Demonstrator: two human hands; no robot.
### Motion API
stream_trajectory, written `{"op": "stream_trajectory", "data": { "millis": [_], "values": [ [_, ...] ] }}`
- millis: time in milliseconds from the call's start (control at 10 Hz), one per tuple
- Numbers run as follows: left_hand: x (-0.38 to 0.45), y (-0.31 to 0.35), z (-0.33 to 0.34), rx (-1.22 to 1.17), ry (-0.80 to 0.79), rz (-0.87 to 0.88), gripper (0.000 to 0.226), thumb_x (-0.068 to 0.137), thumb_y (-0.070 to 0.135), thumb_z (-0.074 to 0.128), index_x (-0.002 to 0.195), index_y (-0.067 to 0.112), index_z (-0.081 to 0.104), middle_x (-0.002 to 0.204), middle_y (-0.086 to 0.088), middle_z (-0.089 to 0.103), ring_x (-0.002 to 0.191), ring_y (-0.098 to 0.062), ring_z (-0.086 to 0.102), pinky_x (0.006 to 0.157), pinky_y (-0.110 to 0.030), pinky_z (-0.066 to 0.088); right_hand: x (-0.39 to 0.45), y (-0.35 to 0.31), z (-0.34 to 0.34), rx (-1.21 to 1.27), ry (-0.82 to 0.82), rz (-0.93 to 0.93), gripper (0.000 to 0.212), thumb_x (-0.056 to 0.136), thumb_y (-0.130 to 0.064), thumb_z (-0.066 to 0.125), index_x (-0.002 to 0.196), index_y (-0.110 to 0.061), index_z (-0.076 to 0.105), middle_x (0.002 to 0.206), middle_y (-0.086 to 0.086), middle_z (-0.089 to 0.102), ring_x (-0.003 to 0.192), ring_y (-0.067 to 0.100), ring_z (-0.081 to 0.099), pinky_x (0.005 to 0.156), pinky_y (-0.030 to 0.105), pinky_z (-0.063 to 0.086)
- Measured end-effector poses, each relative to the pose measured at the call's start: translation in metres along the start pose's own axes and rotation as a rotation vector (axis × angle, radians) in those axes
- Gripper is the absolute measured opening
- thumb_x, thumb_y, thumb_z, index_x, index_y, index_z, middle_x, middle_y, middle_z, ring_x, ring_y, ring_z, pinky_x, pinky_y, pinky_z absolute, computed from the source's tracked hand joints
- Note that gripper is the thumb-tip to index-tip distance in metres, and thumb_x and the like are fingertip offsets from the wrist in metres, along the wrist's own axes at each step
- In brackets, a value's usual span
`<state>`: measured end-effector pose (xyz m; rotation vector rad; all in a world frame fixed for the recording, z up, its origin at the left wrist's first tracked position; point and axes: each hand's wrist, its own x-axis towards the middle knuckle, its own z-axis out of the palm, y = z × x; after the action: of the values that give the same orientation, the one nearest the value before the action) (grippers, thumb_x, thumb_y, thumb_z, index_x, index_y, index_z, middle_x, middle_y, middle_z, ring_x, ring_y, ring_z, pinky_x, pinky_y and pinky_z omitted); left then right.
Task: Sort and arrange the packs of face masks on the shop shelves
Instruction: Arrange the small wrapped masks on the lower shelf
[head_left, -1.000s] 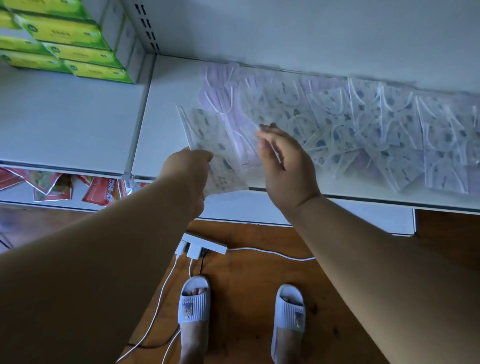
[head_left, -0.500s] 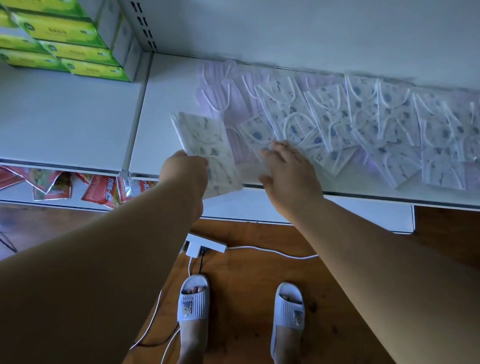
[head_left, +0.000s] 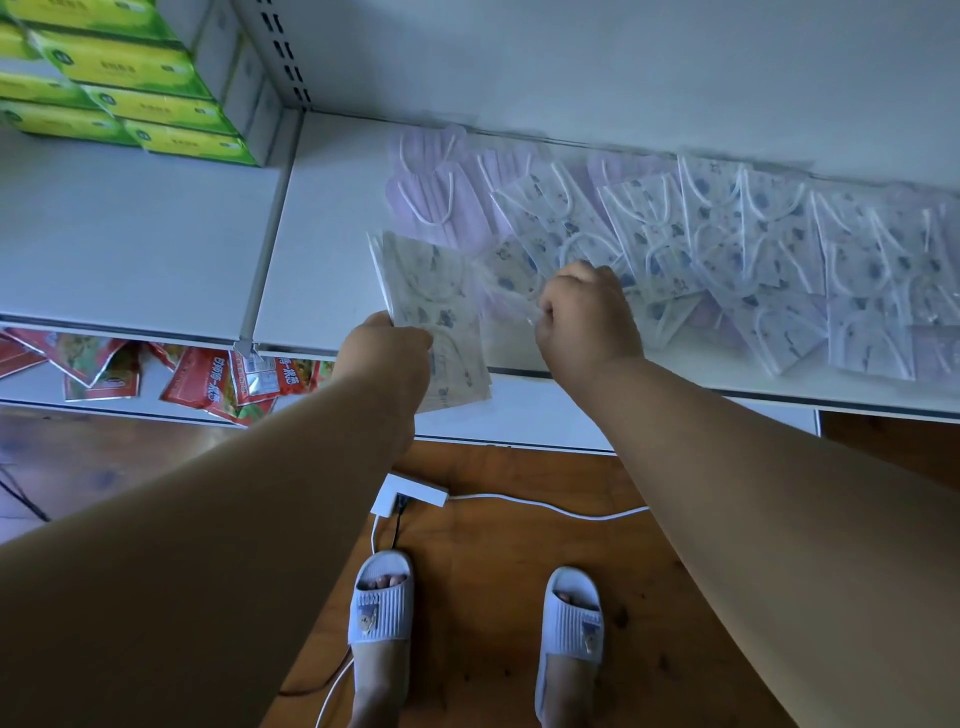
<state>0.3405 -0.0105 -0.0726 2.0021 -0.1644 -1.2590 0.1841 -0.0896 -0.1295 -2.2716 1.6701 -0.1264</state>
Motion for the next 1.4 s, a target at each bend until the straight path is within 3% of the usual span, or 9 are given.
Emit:
{"op": "stream_trajectory", "data": {
  "millis": [300,500,600,700,900,1000,1100,1300,1400],
  "values": [
    [-0.002,-0.001,0.010,-0.204,-0.091,-0.142,0.016,0.097,0.030,0.060,0.107,0.021,0.067,0.100,-0.007,0.069,0.096,-0.030,0.067,0.093,-0.048,0.055,-0.038,-0.038,-0.006,0.561,0.058,-0.083,0.004,0.083,-0.015,0.068,0.084,-0.011,0.065,0.114,0.006,0.063,0.106,0.020,0.057,0.082,0.023,0.039],
    [-0.012,0.004,0.014,-0.099,0.020,-0.107,0.053,0.091,0.026,0.069,0.137,0.012,0.049,0.115,-0.002,0.059,0.104,-0.022,0.060,0.093,-0.031,0.046,-0.024,-0.027,-0.019,0.575,0.342,0.034,0.008,0.083,-0.018,0.061,0.082,-0.009,0.061,0.098,0.008,0.063,0.085,0.016,0.053,0.067,0.016,0.037],
    [-0.005,-0.002,0.018,-0.295,-0.109,-0.174,0.035,0.085,0.047,0.071,0.104,0.018,0.069,0.096,-0.004,0.075,0.093,-0.028,0.071,0.092,-0.044,0.055,-0.031,-0.033,-0.015,0.531,-0.059,-0.196,0.024,0.095,-0.019,0.057,0.096,0.000,0.071,0.112,0.016,0.066,0.104,0.023,0.059,0.087,0.027,0.044],
    [-0.002,-0.005,0.021,-0.108,-0.082,-0.023,0.003,0.084,0.025,0.067,0.084,0.023,0.065,0.095,-0.006,0.072,0.095,-0.032,0.069,0.093,-0.051,0.057,-0.023,-0.030,-0.019,0.490,-0.030,-0.140,0.029,0.098,-0.018,0.049,0.099,-0.002,0.073,0.141,0.015,0.054,0.132,0.028,0.048,0.103,0.024,0.034],
    [0.008,-0.008,0.022,-0.060,-0.059,0.006,0.011,0.096,0.016,0.058,0.091,0.026,0.060,0.096,-0.001,0.065,0.097,-0.030,0.066,0.093,-0.048,0.056,0.008,0.022,-0.016,-0.248,-0.360,0.047,0.053,0.105,-0.037,0.025,0.157,-0.028,0.019,0.167,0.008,0.000,0.152,0.031,-0.012,0.122,0.049,-0.008],
    [0.006,-0.009,0.023,-0.062,-0.069,-0.006,0.009,0.097,0.018,0.058,0.102,0.026,0.059,0.098,-0.002,0.066,0.098,-0.030,0.066,0.094,-0.047,0.056,0.004,0.025,-0.012,-0.192,-0.214,0.024,0.048,0.105,-0.025,0.028,0.152,-0.013,0.032,0.161,0.008,0.024,0.153,0.027,0.003,0.122,0.047,-0.005],
    [0.004,-0.010,0.029,-0.034,-0.076,0.025,0.007,0.099,0.023,0.056,0.105,0.026,0.058,0.098,0.000,0.066,0.099,-0.029,0.066,0.093,-0.045,0.056,-0.008,0.016,-0.018,0.158,0.148,0.076,0.037,0.100,-0.018,0.038,0.127,-0.005,0.059,0.132,0.013,0.058,0.135,0.034,0.043,0.119,0.050,0.025],
    [-0.007,-0.003,0.051,-0.049,-0.175,0.014,0.045,0.078,0.051,0.064,0.105,0.015,0.062,0.079,-0.010,0.069,0.077,-0.034,0.069,0.077,-0.042,0.055,-0.066,-0.011,-0.026,0.550,-0.026,-0.241,0.027,0.098,-0.018,0.044,0.104,-0.009,0.069,0.099,0.004,0.068,0.097,0.020,0.062,0.087,0.034,0.048],
    [-0.004,-0.010,0.055,0.094,-0.067,0.073,0.009,0.091,0.019,0.056,0.099,0.021,0.060,0.092,-0.009,0.065,0.086,-0.032,0.065,0.076,-0.040,0.058,-0.052,0.010,-0.028,0.476,0.131,-0.111,0.035,0.096,-0.023,0.041,0.111,-0.009,0.070,0.119,0.013,0.066,0.112,0.027,0.061,0.095,0.040,0.048]
  ]
}}
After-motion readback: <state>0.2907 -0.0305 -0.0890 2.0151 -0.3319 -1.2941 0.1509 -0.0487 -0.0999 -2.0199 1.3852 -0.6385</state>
